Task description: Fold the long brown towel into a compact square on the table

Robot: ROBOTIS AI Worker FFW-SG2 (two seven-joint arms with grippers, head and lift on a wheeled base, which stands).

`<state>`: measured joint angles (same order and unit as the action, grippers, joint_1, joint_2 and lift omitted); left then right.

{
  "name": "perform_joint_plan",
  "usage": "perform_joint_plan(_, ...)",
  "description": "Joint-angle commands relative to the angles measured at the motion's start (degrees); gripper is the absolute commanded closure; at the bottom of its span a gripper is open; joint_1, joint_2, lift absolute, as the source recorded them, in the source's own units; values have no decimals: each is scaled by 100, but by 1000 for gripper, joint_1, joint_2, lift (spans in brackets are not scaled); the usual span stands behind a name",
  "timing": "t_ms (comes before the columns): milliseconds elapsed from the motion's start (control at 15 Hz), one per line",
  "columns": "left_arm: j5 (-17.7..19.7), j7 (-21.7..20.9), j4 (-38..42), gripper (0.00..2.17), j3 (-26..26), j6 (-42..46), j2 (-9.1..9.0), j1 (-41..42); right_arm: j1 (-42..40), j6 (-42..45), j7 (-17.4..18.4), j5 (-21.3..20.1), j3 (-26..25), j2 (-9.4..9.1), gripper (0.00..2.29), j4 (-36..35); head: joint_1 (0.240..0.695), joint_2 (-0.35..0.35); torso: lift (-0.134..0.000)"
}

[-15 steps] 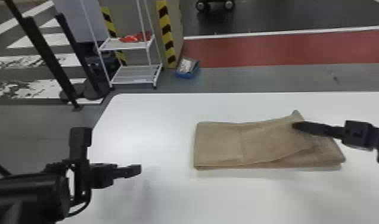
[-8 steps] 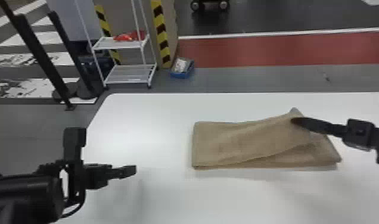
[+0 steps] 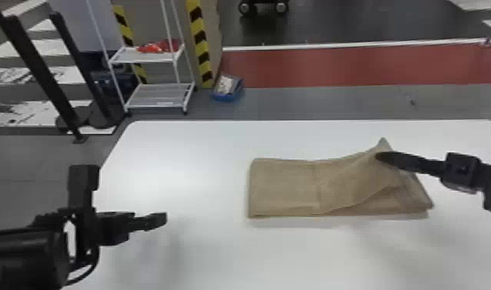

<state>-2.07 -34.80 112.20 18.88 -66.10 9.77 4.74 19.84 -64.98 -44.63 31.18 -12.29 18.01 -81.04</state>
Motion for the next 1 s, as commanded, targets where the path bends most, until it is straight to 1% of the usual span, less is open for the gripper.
perform_joint_plan(0, 119, 122, -23, 66, 45, 338, -19, 0, -15, -178, -37, 160, -283, 177, 1649, -131, 695, 125, -123)
perform_joint_plan(67, 180, 166, -31, 66, 72, 496, -37, 44, -42, -108, -37, 20, -178, 282, 1652, -26, 695, 124, -123)
perform_joint_plan(133, 180, 140, -5, 66, 98, 514, -72, 115, -103, -3, -37, -103, -151, 264, 1649, 168, 695, 116, -123)
perform_joint_plan(200, 171, 149, -14, 66, 80, 549, -72, 123, -112, 208, -37, -68, -204, 256, 1649, 361, 695, 106, -123)
perform_joint_plan(267, 163, 158, -23, 66, 45, 567, -72, 123, -59, 314, -45, -103, -142, 247, 1649, 493, 695, 90, -123)
perform_joint_plan(467, 136, 149, -23, 66, 45, 549, -81, 123, 38, 437, -54, -121, -37, 229, 1649, 528, 695, 78, -123)
perform_joint_plan(533, 119, 149, -23, 66, 54, 549, -81, 123, 99, 367, -72, -59, -81, 300, 1652, 502, 695, 78, -123)
perform_joint_plan(667, 101, 149, -31, 66, 72, 549, -72, 123, 99, 138, -168, 116, -283, 511, 1649, 335, 695, 80, -123)
perform_joint_plan(800, 101, 140, -66, 66, 80, 549, -81, 123, -50, 296, -168, -86, -204, 519, 1649, 449, 695, 71, -123)
perform_joint_plan(867, 101, 149, -75, 66, 54, 567, -81, 132, -77, 525, -177, -165, -134, 467, 1652, 581, 695, 60, -123)
perform_joint_plan(933, 92, 158, -75, 66, 10, 567, -81, 132, -33, 630, -168, -209, -37, 458, 1652, 713, 695, 57, -123)
